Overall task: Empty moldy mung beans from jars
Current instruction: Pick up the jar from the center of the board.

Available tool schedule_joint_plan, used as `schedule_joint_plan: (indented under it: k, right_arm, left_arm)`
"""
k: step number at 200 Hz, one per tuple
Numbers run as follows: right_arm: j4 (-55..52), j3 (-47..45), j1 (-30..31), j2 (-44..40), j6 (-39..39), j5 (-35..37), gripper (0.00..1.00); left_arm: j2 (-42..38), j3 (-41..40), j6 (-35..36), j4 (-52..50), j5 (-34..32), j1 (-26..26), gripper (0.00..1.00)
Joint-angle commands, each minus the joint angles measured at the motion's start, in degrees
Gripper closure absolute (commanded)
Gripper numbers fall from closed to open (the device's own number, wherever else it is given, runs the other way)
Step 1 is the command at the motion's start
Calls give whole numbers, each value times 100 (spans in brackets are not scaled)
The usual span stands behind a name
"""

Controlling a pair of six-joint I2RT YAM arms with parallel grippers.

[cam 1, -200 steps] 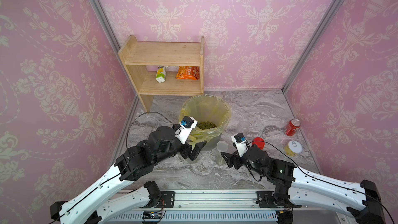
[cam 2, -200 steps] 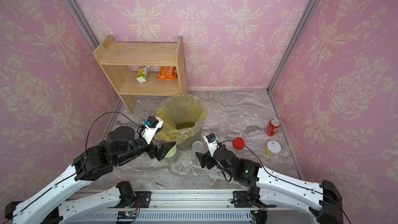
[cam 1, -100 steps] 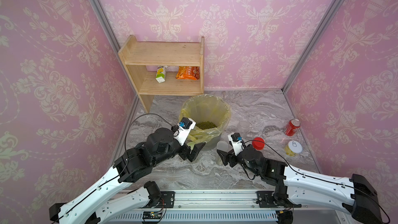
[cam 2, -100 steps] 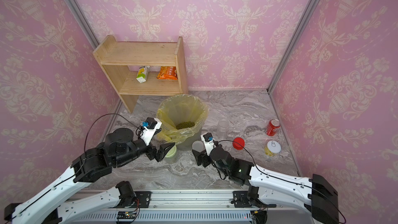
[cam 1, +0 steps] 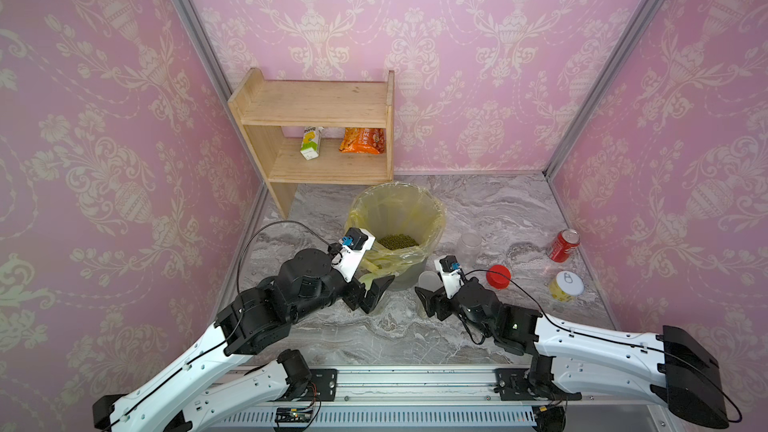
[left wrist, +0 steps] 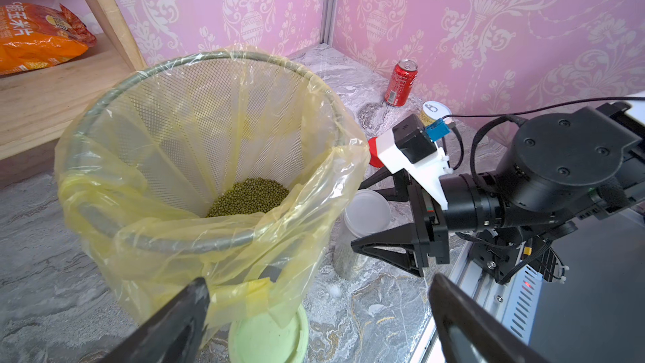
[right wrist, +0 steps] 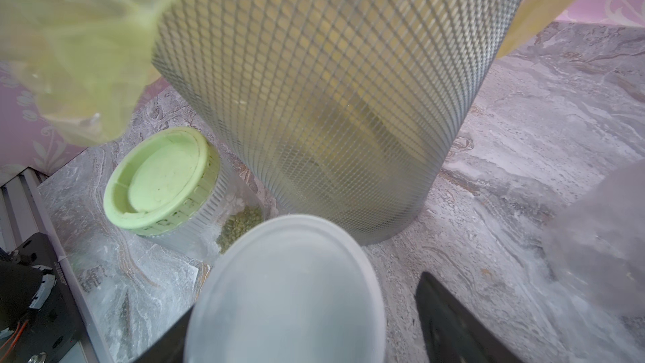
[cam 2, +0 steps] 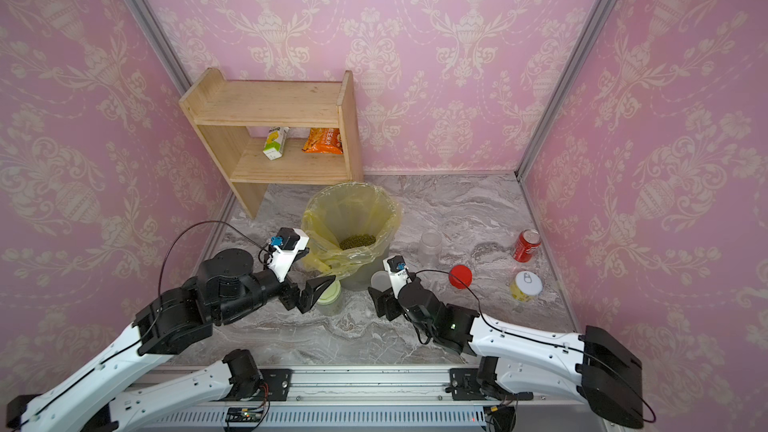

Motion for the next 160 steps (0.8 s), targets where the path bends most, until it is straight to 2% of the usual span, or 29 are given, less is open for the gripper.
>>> schedule_joint_plan:
  k: [1, 83, 128, 160]
  right_arm:
    - [339, -74, -91, 65, 150, -88, 20]
    - [406, -52, -163, 444, 314, -206, 27]
    - [533, -31, -151, 559, 254, -156, 44]
    - [397, -40, -116, 175, 280, -24, 48]
  left_arm:
    - [-61, -74, -73, 33, -92, 48, 1]
    - [-174, -73, -42, -25, -96, 48, 1]
    - [-159, -79, -23, -94, -110, 47, 1]
    - [-175, -102, 33, -92, -153, 43, 1]
